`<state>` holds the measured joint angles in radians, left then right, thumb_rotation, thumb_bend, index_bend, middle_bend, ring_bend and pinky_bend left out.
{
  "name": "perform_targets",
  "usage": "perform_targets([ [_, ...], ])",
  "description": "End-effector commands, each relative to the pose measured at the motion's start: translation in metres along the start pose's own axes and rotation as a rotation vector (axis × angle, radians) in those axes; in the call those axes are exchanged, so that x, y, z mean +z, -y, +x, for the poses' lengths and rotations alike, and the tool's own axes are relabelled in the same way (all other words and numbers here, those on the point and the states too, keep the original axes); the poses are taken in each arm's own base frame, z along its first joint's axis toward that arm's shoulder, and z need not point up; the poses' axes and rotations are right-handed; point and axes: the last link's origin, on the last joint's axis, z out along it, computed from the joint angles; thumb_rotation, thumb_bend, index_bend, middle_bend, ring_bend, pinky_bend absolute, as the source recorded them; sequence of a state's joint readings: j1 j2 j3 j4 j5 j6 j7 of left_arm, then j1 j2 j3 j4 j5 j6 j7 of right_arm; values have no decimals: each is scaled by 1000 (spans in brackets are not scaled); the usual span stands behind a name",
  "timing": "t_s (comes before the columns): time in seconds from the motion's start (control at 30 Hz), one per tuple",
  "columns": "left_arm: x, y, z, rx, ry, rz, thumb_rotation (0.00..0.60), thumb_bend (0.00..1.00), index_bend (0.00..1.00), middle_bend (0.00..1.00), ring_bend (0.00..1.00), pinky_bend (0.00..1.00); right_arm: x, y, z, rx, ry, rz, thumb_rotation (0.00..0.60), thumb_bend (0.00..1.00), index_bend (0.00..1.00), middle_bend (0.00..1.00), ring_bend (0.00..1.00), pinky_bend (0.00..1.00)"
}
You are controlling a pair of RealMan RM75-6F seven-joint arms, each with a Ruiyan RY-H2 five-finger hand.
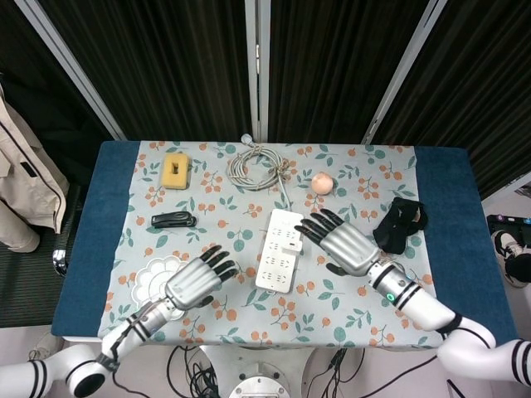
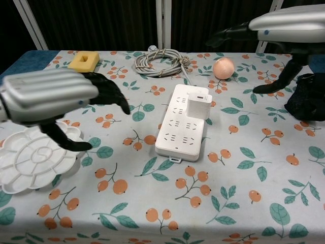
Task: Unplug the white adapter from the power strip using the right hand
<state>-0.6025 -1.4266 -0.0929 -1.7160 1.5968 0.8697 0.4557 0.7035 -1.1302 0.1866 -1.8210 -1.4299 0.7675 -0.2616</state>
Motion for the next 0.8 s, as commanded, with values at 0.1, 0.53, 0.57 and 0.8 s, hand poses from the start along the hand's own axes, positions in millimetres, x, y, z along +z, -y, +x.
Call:
perform_targets([
  [0.1,39,-12,-7,-10,39,-61,600,224,182,162,83,108,30,13,-6,-37,46,44,600,198,0,78,0,60],
  [0.53,63,-33,-25,-46,52,-92,600,224,176,154,71,104,80,25,-41,-84,107,56,600,291,0,137,0,111],
  [0.57,64,-34,-26,-51,52,-93,600,225,176,154,71,103,81,25,-44,-85,111,54,600,300,0,142,0,114],
  [0.8,70,-35,-31,-66,53,-93,600,226,176,154,71,93,94,23,-57,-97,129,35,600,306,0,168,4,119],
])
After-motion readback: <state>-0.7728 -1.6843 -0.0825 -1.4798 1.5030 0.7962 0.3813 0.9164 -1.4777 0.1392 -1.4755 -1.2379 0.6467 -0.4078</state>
